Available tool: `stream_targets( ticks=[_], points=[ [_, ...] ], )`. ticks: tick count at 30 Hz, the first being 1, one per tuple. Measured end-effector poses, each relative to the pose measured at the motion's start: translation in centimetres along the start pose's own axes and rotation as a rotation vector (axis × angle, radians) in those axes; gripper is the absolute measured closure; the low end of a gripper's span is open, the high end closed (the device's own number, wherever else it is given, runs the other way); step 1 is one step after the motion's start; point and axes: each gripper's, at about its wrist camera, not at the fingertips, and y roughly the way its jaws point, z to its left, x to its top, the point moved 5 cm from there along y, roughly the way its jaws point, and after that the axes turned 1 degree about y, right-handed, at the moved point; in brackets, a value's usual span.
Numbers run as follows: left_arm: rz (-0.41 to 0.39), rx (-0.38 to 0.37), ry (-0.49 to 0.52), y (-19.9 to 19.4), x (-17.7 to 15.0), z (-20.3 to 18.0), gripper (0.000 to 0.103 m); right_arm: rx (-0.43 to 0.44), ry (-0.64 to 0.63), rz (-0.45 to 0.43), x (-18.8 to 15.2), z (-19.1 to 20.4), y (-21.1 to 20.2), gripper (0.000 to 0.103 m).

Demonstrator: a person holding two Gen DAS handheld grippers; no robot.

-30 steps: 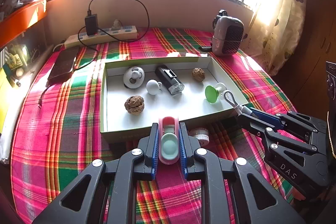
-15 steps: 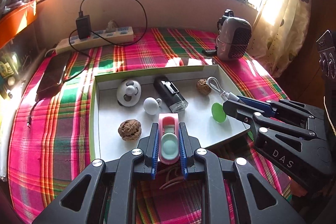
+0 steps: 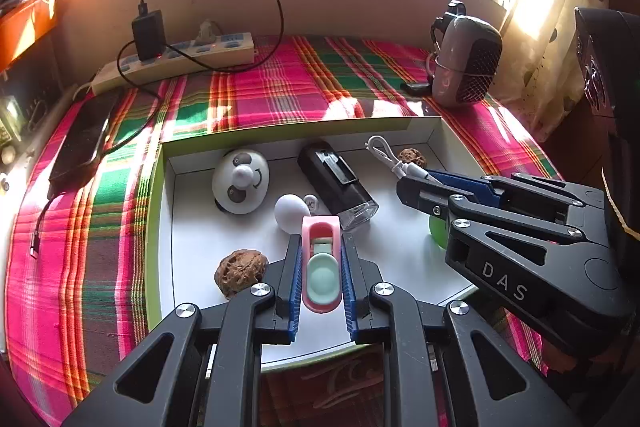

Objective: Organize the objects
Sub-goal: 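Lift the clip and cable and carry both over the box, then lower the clip and cable into the box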

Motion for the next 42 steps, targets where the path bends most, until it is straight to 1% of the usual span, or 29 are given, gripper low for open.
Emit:
stream_targets(
  ticks=[11,20,42],
  points=[
    [0.027,0.014,0.011,1.4,-0.2,0.0,0.087,0.0,0.005,0.04,0.2,0.0,1.9,0.086],
    [0.044,0.012,0.0,2.0,-0.3,0.3,0.087,-0.005,-0.008,0.047,0.1,0.2,2.5,0.086],
    [0.045,0.004,-0.009,2.1,-0.3,0.2,0.087,-0.014,-0.005,0.047,0.2,0.3,2.8,0.085]
  ],
)
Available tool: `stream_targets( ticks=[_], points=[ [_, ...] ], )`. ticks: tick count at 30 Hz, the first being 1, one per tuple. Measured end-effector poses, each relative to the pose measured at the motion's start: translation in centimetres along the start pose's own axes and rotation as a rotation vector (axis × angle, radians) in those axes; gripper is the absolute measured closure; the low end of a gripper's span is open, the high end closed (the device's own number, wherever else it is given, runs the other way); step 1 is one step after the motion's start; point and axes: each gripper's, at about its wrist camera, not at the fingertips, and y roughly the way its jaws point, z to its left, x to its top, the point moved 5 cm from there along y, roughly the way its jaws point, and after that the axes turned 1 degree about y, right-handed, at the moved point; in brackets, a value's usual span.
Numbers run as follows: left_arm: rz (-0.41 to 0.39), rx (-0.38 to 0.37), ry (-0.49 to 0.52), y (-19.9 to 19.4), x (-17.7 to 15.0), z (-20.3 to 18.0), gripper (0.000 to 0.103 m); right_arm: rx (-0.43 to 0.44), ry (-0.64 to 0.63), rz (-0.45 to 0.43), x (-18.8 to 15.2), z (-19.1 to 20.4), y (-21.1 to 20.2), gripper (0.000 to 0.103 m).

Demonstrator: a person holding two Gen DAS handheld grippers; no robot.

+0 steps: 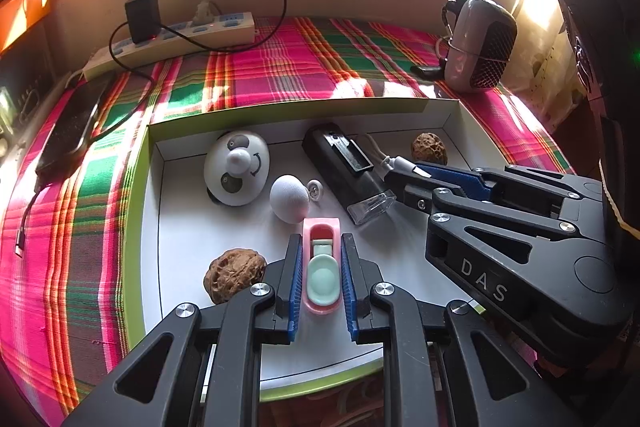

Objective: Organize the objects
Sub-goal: 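Lower the clip and cable into the box, then open both grippers to release the clip and cable in the box, then withdraw both grippers from the box toward the remaining items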

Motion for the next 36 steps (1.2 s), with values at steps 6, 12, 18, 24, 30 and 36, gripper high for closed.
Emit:
stream_targets(
  ticks=[6,12,18,24,30,36],
  points=[
    [0.002,-0.001,0.007,-0.1,0.0,0.0,0.082,-0.008,0.002,-0.001,-0.1,0.0,-0.1,0.085],
    [0.001,0.008,0.006,-0.3,-0.1,0.0,0.079,-0.011,0.004,-0.012,0.0,0.1,-0.5,0.082],
    [-0.019,0.011,0.017,-1.2,0.0,-0.2,0.077,-0.012,0.014,-0.026,0.0,0.0,-1.3,0.074],
    [-0.03,0.021,0.016,-2.2,-0.3,-0.1,0.077,-0.016,0.02,-0.053,-0.1,0.1,-2.6,0.065],
    [-0.054,0.019,0.012,-3.6,-0.6,-0.2,0.077,-0.014,0.029,-0.069,-0.8,0.4,-3.8,0.065],
    [-0.072,0.012,0.011,-4.8,-1.2,-0.3,0.077,-0.011,0.04,-0.092,-1.5,0.7,-5.3,0.065]
  ],
)
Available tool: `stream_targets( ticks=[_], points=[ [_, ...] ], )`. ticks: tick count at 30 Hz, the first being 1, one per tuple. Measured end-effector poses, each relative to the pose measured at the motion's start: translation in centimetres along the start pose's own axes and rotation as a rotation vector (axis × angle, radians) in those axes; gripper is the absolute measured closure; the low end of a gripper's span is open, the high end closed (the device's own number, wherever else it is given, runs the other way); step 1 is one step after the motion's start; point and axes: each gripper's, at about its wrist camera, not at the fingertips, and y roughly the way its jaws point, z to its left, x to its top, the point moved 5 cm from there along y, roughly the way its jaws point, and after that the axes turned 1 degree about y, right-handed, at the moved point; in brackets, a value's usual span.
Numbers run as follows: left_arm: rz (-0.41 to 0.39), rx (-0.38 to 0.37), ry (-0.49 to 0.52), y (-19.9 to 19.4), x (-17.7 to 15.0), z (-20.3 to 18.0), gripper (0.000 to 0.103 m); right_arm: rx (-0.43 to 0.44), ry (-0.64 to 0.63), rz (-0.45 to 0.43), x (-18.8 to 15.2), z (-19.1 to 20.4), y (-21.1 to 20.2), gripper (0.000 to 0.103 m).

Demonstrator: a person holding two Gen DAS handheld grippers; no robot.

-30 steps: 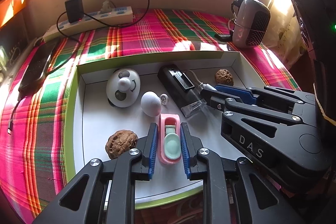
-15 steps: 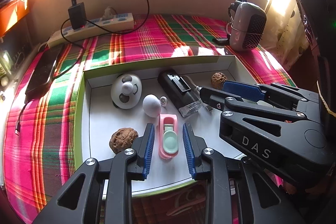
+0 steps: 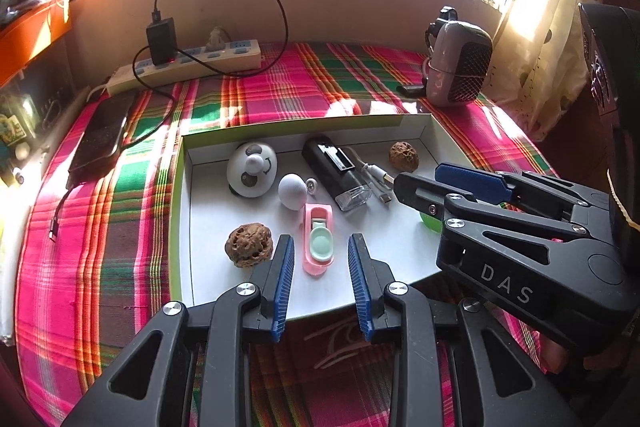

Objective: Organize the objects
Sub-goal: 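Withdraw both grippers from the box toward the remaining items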

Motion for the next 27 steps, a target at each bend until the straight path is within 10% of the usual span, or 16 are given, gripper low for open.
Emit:
stream_targets(
  ticks=[27],
  points=[
    [-0.046,0.016,-0.019,-4.2,-4.1,0.8,0.077,0.018,0.018,-0.043,-4.4,1.1,-4.7,0.065]
  ],
)
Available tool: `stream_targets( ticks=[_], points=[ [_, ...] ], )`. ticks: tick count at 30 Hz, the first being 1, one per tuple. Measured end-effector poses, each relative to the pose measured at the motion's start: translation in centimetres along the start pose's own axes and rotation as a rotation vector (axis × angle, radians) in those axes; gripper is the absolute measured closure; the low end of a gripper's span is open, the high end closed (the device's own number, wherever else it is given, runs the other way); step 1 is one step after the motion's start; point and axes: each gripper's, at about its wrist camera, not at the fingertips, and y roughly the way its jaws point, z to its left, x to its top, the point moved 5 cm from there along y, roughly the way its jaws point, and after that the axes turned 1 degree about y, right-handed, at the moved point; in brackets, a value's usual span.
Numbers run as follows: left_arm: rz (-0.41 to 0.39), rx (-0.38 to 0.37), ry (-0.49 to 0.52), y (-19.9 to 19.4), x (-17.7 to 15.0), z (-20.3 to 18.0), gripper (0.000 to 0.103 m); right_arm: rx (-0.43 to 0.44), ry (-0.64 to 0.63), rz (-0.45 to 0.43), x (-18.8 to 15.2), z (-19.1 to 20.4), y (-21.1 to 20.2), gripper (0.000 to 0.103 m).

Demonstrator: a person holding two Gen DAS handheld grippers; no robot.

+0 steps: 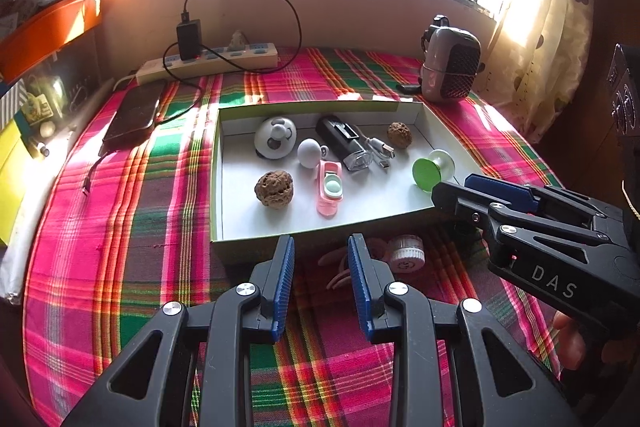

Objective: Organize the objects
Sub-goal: 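Withdraw both grippers from the box toward the remaining items, then close the right gripper on the small white ribbed-lid jar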

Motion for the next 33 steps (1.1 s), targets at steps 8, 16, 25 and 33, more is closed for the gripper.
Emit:
stream_targets(
  ticks=[8,16,25,33],
  points=[
    [0.017,-0.003,-0.035,-0.3,-1.7,1.1,0.077,-0.003,0.001,0.007,-1.5,-0.2,-0.5,0.065],
    [0.04,0.001,-0.066,0.0,-2.9,2.2,0.077,0.025,-0.018,0.045,-2.8,0.9,0.4,0.065],
    [0.051,-0.018,-0.081,0.4,-3.4,2.6,0.077,0.031,-0.035,0.064,-3.1,1.8,1.6,0.06],
    [0.074,-0.039,-0.079,1.0,-3.6,2.5,0.077,0.036,-0.054,0.088,-3.3,2.4,2.8,0.06]
  ],
)
